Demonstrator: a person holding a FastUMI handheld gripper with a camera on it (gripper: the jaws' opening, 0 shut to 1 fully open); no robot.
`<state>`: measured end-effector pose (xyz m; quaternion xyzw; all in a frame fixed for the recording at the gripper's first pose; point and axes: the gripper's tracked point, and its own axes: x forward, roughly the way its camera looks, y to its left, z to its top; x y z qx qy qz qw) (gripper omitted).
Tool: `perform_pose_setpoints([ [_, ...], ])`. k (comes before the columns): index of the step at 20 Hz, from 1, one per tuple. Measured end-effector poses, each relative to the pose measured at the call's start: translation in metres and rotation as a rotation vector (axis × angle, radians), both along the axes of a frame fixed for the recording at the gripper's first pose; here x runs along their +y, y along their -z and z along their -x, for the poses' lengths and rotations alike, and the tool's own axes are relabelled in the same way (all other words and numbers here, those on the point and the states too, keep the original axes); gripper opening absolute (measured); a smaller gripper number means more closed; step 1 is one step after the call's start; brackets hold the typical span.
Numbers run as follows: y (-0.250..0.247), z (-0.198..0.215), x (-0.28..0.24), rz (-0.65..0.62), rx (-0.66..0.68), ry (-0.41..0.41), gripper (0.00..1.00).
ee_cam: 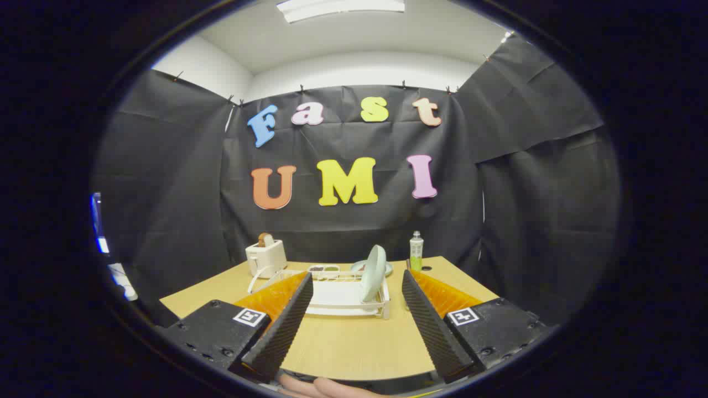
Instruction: Take the plate from the dish rack, then take the spoon from the basket and place it into the plate.
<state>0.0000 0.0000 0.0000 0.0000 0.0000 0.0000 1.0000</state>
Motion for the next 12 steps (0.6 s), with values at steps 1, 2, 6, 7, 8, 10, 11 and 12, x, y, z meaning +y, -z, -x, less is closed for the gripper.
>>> perform_pose_setpoints([
  [1, -0.002, 0.003, -0.002, 0.001, 0.000, 0.003, 1.00],
  [2, -0.003, 0.005, -0.004, 0.000, 0.000, 0.004, 1.00],
  [6, -0.007, 0.008, -0.009, -0.002, 0.004, 0.010, 1.00],
  [7, -0.008, 0.009, -0.012, -0.004, 0.002, 0.016, 1.00],
  [8, -0.008, 0.009, -0.013, -0.005, 0.003, 0.020, 1.00],
  [10, -0.007, 0.010, -0.016, -0.004, 0.007, 0.025, 1.00],
  [11, -0.007, 0.010, -0.017, -0.003, 0.009, 0.028, 1.00],
  [12, -0.006, 0.011, -0.018, -0.002, 0.010, 0.030, 1.00],
])
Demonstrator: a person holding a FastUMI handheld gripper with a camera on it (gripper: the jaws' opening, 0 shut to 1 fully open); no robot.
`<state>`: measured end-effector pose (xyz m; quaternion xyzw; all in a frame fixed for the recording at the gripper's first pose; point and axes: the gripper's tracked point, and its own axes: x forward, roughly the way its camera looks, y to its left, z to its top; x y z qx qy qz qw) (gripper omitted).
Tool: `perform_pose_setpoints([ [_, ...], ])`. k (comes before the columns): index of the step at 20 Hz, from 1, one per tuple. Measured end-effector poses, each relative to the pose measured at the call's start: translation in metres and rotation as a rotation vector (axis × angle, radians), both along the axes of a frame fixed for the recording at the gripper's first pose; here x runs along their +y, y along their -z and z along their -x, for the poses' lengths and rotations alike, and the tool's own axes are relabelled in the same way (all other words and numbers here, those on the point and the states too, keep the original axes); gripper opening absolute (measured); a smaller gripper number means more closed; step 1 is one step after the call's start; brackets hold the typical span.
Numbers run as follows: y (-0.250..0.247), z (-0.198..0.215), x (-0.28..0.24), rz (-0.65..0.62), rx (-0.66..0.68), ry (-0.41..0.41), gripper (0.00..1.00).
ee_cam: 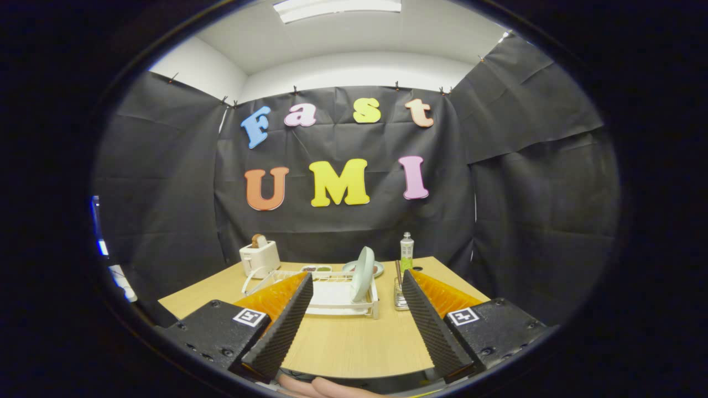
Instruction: Take the plate from the dish rack, then take the spoon from the basket and place it into the plate.
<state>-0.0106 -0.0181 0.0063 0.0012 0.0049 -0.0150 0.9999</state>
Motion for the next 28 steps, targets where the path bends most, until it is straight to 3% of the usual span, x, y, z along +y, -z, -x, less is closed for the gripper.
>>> perform_pose_setpoints([
  [7, 0.003, -0.008, -0.001, 0.017, 0.018, 0.013, 1.00],
  [14, -0.003, -0.046, 0.009, 0.034, 0.069, 0.012, 1.00],
  [22, -0.007, -0.140, 0.024, 0.089, 0.240, -0.032, 1.00],
  [28, -0.018, -0.233, -0.001, 0.129, 0.423, 0.033, 1.00],
])
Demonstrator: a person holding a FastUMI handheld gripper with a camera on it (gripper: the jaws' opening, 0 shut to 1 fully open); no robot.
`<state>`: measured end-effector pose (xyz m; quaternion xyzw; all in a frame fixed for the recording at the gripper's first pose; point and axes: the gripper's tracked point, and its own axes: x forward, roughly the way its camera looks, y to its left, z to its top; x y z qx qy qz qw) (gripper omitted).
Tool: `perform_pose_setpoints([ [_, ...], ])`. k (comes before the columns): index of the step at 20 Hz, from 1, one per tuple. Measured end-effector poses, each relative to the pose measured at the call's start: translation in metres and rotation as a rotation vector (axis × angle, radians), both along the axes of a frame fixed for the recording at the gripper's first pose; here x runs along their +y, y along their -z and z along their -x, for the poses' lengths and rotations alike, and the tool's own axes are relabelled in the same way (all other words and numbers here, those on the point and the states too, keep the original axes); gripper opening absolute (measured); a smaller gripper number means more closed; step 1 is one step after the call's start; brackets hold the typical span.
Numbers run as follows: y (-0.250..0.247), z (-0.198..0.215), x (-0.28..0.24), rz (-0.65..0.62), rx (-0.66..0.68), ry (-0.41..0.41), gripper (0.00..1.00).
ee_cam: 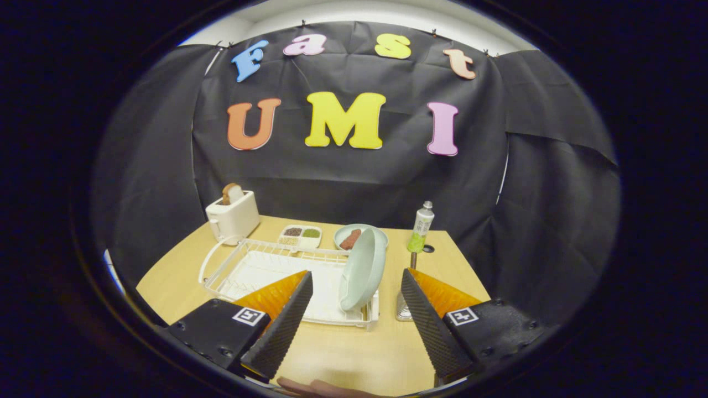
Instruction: Take the plate from the dish rack, then take the spoon from the basket and place it into the plate.
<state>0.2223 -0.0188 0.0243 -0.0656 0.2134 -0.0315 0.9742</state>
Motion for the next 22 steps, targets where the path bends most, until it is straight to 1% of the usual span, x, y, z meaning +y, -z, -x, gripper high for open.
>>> perform_pose_setpoints([
  [3, 0.002, -0.049, 0.001, 0.048, 0.100, -0.020, 1.00],
  [4, 0.006, -0.064, -0.003, 0.072, 0.145, -0.009, 1.00],
  [7, 0.013, -0.094, -0.013, 0.136, 0.253, 0.049, 1.00],
  [11, 0.027, -0.128, -0.028, 0.139, 0.379, 0.126, 1.00],
  [13, 0.034, -0.139, -0.036, 0.153, 0.441, 0.172, 0.98],
  [17, 0.033, -0.151, -0.050, 0.175, 0.530, 0.302, 0.78],
  [20, 0.037, -0.159, -0.052, 0.214, 0.556, 0.350, 0.62],
  [21, 0.040, -0.157, -0.049, 0.221, 0.568, 0.358, 0.55],
  [22, 0.038, -0.161, -0.041, 0.217, 0.569, 0.341, 0.41],
])
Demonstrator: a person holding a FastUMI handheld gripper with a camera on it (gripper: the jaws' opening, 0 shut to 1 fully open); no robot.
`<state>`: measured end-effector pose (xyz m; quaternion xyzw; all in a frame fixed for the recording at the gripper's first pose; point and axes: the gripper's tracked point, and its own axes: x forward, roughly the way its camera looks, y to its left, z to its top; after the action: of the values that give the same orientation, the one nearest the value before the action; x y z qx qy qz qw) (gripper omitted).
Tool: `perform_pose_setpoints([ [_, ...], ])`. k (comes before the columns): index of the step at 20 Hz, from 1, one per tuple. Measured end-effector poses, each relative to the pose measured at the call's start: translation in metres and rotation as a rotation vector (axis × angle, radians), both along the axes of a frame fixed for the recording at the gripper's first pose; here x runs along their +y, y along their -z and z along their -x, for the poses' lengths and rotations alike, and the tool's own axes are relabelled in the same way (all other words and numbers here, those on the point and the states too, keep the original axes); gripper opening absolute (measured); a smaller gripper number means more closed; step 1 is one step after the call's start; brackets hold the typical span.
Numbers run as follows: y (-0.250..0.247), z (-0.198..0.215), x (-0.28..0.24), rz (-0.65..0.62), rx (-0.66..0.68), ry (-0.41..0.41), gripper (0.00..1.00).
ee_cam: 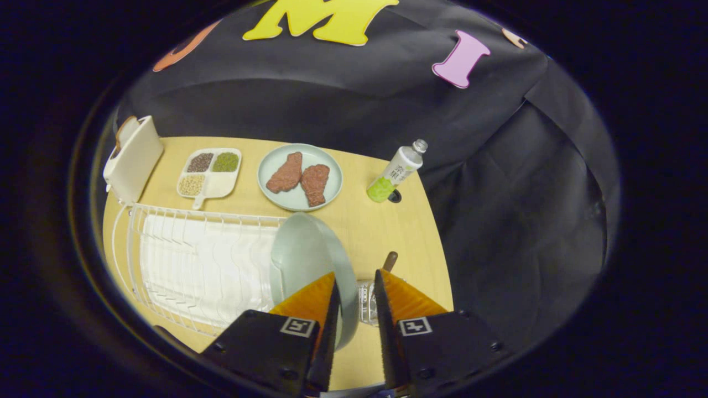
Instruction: Take the plate from the dish rack, then take the spoon from the basket and place it into the plate.
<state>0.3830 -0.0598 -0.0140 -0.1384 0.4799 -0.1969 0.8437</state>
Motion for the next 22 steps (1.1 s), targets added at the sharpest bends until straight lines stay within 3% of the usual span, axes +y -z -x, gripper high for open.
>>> perform_pose_setpoints([
  [1, 0.001, -0.004, 0.001, 0.020, -0.004, -0.019, 0.36],
  [2, -0.002, -0.005, 0.000, 0.047, 0.002, -0.029, 0.23],
  [6, -0.005, 0.007, -0.006, 0.101, -0.008, 0.056, 0.12],
  [11, -0.026, 0.020, 0.005, 0.141, -0.063, 0.054, 0.08],
  [13, -0.052, 0.023, -0.005, 0.216, -0.139, 0.080, 0.08],
  [18, -0.080, 0.059, 0.024, 0.073, -0.232, 0.037, 0.07],
  [22, -0.067, 0.106, 0.042, -0.080, -0.239, -0.025, 0.07],
])
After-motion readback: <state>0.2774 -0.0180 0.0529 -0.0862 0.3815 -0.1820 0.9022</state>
